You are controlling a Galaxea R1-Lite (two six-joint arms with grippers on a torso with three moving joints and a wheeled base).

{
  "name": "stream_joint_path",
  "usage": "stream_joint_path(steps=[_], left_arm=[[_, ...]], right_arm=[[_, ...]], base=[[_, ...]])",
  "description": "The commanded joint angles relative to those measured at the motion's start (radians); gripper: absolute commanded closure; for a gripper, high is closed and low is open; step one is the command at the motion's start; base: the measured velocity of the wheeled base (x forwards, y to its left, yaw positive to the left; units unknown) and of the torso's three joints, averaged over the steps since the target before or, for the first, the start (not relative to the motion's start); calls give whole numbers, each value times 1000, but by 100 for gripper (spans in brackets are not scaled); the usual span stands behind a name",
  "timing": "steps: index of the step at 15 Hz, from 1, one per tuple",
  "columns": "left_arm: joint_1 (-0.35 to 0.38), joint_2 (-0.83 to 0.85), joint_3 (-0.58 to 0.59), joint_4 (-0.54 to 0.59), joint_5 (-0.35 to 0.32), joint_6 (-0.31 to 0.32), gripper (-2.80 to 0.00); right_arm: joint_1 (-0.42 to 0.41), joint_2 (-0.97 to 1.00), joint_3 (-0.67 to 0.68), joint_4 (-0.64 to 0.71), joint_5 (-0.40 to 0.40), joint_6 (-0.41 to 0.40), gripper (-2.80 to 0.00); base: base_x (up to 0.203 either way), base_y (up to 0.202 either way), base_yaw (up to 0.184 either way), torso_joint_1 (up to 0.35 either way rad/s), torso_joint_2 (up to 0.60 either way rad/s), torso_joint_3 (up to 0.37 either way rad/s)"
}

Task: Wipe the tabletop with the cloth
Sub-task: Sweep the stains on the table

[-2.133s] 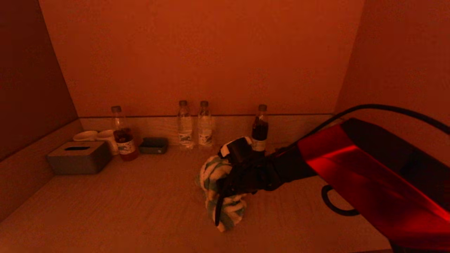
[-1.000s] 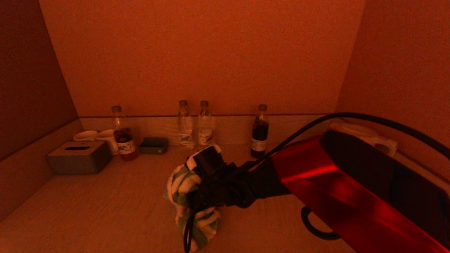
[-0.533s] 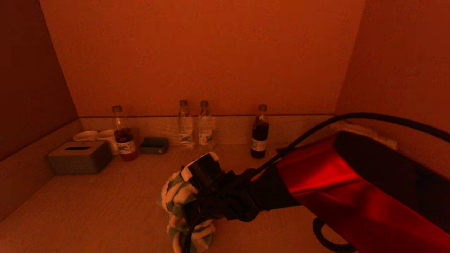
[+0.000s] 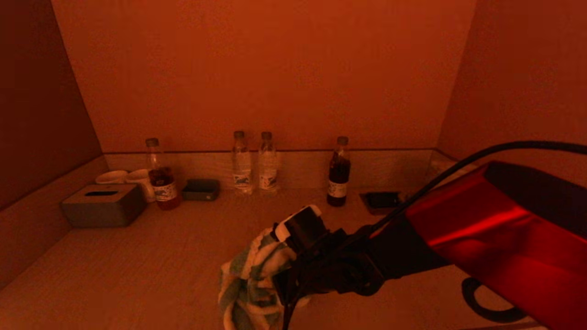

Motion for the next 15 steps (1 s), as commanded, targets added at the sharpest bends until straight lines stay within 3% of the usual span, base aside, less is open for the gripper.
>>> stream_joint_path(steps=[1,2,6,15], left_arm=[[1,0,0,0,0,1,0],[1,0,0,0,1,1,0],[1,0,0,0,0,1,0],[1,0,0,0,0,1,0]], right_arm=[[-48,-33,43,-25,-1,0,0],[-60,-40,53,-31,1,-2,0],[-278,-65,105,-51,9,-37,0],[-421,59,-5,-52,43,-60,0]], base=[[0,0,0,0,0,0],[0,0,0,0,0,0],[0,0,0,0,0,0],[0,0,0,0,0,0]])
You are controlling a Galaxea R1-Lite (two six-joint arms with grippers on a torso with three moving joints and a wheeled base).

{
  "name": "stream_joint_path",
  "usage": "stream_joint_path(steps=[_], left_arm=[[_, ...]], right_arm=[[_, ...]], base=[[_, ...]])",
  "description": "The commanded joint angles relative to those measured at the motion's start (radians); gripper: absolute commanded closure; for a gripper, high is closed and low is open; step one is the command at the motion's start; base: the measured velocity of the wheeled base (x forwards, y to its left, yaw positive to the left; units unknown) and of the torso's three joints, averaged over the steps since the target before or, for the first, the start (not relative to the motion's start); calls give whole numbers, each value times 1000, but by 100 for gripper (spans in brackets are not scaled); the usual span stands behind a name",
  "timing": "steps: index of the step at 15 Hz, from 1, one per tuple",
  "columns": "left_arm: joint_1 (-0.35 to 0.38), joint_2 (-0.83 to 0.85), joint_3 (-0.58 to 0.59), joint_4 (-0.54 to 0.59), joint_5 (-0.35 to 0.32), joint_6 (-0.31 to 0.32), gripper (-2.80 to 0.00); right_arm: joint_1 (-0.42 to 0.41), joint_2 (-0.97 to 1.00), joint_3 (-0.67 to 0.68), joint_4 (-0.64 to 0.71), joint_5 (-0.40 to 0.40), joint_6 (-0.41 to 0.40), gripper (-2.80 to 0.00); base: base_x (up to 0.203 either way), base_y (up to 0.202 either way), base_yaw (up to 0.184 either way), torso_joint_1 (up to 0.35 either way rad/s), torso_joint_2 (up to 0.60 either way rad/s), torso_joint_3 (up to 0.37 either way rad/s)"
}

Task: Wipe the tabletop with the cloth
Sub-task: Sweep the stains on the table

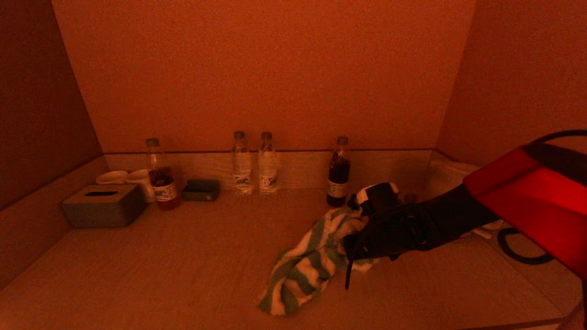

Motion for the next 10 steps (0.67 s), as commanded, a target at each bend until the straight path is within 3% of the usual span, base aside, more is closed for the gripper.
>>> stream_joint_path(steps=[1,7,10], left_arm=[[-1,0,0,0,0,1,0],[1,0,0,0,0,1,0],[1,0,0,0,1,1,0]], right_arm=[[-30,69,-59,-1,-1,0,0],[-86,184,-218,22,-2,0,0],[-70,221,-287,42,-1,-2,0]], base=[[0,0,0,0,0,0],[0,0,0,0,0,0],[0,0,0,0,0,0]])
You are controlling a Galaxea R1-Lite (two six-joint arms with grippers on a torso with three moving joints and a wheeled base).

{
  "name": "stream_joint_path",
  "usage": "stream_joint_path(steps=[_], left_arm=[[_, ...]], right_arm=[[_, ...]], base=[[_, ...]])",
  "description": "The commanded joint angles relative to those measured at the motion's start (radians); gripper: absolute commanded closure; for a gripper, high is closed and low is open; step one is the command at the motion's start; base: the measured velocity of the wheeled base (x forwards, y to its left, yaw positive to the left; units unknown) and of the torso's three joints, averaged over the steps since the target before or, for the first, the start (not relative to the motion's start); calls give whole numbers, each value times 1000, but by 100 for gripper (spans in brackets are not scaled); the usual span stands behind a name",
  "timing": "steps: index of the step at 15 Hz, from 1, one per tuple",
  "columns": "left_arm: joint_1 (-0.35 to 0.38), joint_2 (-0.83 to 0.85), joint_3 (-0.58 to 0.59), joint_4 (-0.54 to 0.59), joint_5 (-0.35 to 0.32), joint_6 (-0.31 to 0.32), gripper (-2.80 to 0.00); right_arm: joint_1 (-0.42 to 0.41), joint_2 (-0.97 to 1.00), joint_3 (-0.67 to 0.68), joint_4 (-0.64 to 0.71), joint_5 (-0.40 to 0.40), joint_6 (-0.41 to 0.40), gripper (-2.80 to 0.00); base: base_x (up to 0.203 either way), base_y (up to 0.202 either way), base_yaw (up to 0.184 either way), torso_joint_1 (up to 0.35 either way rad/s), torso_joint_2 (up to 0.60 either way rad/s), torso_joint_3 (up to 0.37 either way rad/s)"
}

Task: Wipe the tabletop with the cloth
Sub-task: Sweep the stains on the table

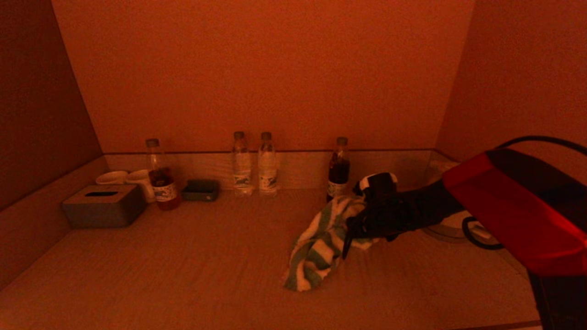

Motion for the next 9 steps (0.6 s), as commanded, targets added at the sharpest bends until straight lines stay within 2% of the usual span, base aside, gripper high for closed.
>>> stream_joint_path(steps=[1,3,6,9], left_arm=[[1,0,0,0,0,1,0],[-1,0,0,0,-2,1,0],[1,0,0,0,-2,1,0],[1,0,0,0,0,1,0]], right_arm=[[19,48,-56,8,3,-2,0],[31,62,-78,16,4,-5,0],[77,116,-215,44,5,-6,0],[94,149,-262,48,5,-5,0]], base=[[0,0,0,0,0,0],[0,0,0,0,0,0],[0,0,0,0,0,0],[0,0,0,0,0,0]])
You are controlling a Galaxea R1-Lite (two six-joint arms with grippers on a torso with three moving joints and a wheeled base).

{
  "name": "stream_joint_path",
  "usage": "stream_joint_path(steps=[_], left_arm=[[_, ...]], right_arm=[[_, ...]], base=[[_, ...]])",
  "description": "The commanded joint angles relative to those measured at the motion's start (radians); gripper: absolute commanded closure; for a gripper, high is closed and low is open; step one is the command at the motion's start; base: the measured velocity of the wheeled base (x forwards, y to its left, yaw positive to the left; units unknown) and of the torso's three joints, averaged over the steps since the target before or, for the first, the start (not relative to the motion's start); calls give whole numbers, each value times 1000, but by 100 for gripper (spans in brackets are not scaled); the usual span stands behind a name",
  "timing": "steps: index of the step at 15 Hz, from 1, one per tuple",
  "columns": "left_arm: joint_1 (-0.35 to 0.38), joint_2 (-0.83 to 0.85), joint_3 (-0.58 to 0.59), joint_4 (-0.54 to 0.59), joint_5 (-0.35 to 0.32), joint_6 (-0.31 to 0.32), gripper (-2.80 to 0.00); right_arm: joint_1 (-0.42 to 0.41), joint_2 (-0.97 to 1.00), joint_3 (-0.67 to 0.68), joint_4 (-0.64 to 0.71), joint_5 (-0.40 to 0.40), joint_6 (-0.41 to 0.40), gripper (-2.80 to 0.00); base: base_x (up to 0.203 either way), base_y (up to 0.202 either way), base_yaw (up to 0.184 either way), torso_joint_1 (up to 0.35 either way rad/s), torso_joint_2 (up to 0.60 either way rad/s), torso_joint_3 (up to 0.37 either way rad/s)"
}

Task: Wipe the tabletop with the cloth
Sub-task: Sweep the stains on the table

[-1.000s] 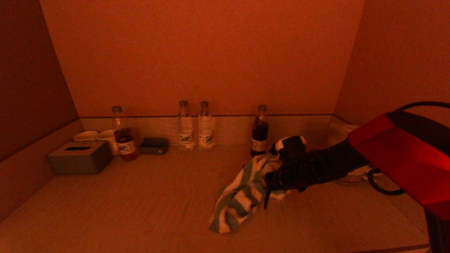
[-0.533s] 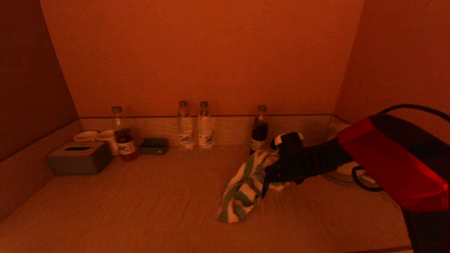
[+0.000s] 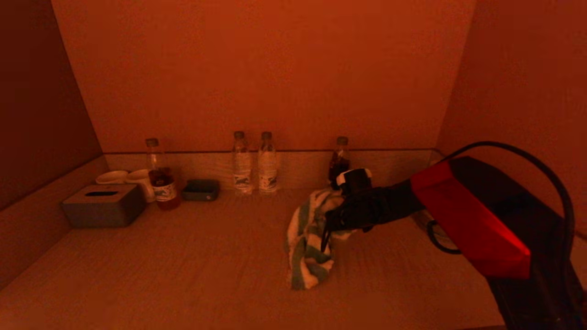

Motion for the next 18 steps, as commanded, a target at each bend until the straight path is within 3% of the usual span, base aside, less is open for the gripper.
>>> stream_joint_path(steps=[1,13,18], left_arm=[[1,0,0,0,-2,1,0],[1,0,0,0,0,1,0],[1,0,0,0,0,1,0]], right_arm=[[10,55,-55,-3,1,2,0],[64,116,-174,-11,1,2,0],[126,150,-258,-5,1,-16,0]], base=[[0,0,0,0,0,0],[0,0,0,0,0,0],[0,0,0,0,0,0]])
